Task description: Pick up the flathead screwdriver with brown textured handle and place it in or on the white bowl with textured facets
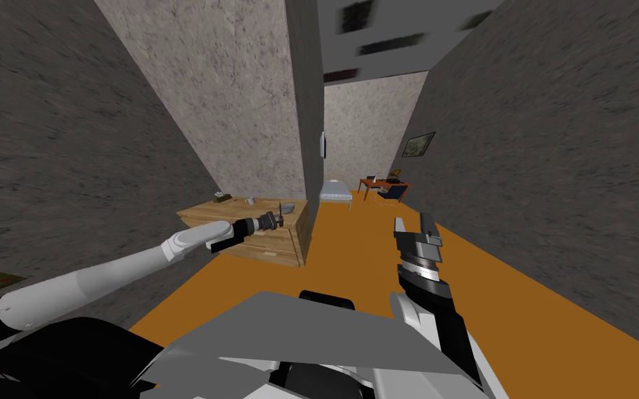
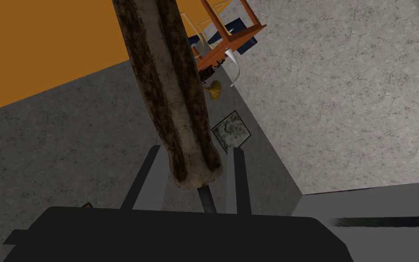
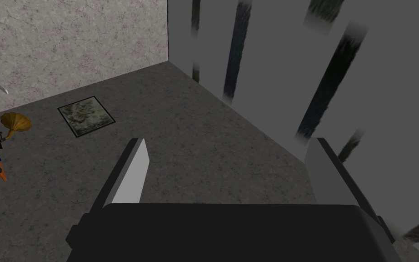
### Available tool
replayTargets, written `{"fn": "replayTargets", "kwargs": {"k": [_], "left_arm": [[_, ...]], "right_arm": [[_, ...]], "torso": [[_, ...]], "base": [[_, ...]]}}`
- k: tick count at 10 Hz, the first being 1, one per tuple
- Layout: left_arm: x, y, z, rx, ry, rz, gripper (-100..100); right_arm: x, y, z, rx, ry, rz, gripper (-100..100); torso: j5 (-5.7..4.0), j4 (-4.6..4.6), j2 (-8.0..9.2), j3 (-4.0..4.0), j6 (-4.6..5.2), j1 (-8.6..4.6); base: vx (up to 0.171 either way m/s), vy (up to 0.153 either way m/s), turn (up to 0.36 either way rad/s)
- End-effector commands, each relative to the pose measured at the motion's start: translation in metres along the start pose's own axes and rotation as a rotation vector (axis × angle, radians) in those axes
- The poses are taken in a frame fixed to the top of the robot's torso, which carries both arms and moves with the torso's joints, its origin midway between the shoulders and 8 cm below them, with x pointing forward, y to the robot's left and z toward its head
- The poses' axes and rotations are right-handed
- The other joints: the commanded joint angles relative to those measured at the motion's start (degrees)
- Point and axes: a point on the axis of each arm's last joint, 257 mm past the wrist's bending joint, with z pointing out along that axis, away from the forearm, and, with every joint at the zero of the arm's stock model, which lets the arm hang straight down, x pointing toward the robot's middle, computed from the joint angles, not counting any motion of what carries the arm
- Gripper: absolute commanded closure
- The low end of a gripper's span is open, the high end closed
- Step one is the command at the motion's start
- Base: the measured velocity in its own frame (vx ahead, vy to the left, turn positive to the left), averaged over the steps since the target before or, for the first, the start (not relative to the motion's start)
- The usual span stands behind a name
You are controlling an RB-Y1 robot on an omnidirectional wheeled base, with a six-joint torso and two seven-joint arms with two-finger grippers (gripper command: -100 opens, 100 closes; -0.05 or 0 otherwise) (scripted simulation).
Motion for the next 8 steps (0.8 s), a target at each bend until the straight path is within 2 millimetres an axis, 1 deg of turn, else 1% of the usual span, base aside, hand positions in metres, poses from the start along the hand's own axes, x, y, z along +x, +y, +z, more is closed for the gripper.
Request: {"fn": "replayTargets", "kwargs": {"k": [1, 3, 4, 5, 6, 7, 8], "left_arm": [[-0.004, -0.006, -0.001, 0.045, 0.018, 0.105, 100], [-0.004, -0.003, -0.003, 0.059, 0.036, 0.140, 100], [-0.005, -0.009, -0.003, 0.100, 0.051, 0.227, 100], [-0.006, -0.007, -0.005, 0.110, 0.063, 0.250, 100], [-0.005, -0.013, -0.006, 0.148, 0.076, 0.328, 100], [-0.005, -0.011, -0.007, 0.160, 0.090, 0.355, 100], [-0.004, -0.017, -0.008, 0.199, 0.104, 0.431, 100]], "right_arm": [[0.000, 0.000, 0.000, 0.000, 0.000, 0.000, 0], [0.000, 0.000, 0.000, 0.000, 0.000, 0.000, 0], [0.000, 0.000, 0.000, 0.000, 0.000, 0.000, 0], [0.000, 0.000, 0.000, 0.000, 0.000, 0.000, 0], [0.000, 0.000, 0.000, 0.000, 0.000, 0.000, 0], [0.000, 0.000, 0.000, 0.000, 0.000, 0.000, 0], [0.000, 0.000, 0.000, 0.000, 0.000, 0.000, 0]], "torso": [[0.00, 0.00, 0.00, 0.00, 0.00, 0.00], [-0.02, -0.01, -0.06, -0.04, 0.01, 0.01], [0.01, -0.02, -0.08, -0.05, 0.00, 0.13], [0.01, -0.03, -0.09, -0.06, 0.02, 0.11], [-0.01, -0.03, -0.10, -0.06, 0.01, 0.09], [-0.03, -0.04, -0.13, -0.08, 0.04, 0.02], [-0.04, -0.04, -0.15, -0.09, 0.03, 0.04]], "base": [[-0.006, -0.065, -0.002], [0.001, -0.038, -0.001], [0.003, -0.033, -0.006], [0.006, -0.040, -0.005], [0.012, -0.051, -0.012], [0.016, -0.042, -0.007], [0.026, -0.047, -0.020]]}}
